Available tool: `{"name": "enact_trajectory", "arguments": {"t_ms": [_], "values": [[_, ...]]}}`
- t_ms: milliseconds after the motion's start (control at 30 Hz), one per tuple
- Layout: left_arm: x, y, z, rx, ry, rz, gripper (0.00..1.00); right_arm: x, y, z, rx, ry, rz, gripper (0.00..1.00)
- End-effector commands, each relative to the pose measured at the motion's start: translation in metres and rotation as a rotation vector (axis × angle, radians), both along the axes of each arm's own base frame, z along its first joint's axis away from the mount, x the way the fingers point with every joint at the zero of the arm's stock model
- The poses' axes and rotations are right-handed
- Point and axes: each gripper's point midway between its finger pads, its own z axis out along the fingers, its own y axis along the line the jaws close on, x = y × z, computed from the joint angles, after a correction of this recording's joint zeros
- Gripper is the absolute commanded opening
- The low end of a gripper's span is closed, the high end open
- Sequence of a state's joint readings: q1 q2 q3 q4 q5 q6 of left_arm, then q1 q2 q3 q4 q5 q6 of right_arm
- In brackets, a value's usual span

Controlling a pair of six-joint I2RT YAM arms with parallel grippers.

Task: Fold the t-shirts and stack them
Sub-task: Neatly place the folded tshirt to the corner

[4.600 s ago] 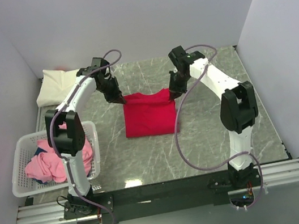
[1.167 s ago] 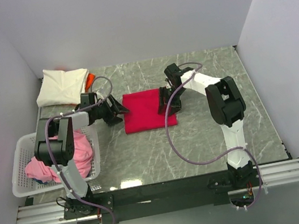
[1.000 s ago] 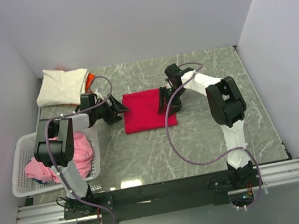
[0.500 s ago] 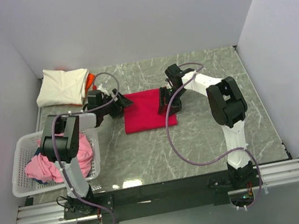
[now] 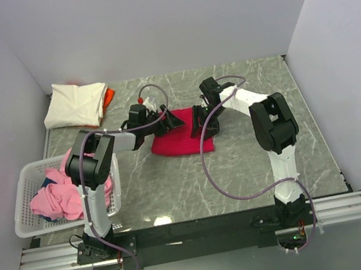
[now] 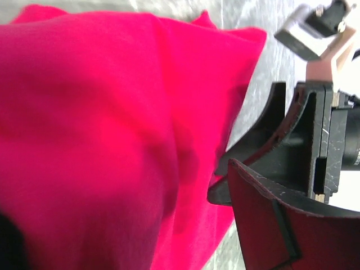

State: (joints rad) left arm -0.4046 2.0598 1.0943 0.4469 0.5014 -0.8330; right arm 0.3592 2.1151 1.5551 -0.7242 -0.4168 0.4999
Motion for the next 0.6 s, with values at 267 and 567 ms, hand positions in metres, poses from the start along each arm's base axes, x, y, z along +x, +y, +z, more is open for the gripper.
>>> {"name": "enact_trajectory", "arguments": {"t_ms": [267, 567], "values": [[-0.081, -0.004, -0.099, 0.252, 0.362, -0.137, 0.53, -0.003, -0.012, -0.016, -0.061, 0.028, -0.006, 0.66], [-0.061, 0.009, -0.104, 0.422, 0.33, -0.121, 0.02, -0.006, -0.014, -0.004, -0.058, 0.007, -0.012, 0.67]]}}
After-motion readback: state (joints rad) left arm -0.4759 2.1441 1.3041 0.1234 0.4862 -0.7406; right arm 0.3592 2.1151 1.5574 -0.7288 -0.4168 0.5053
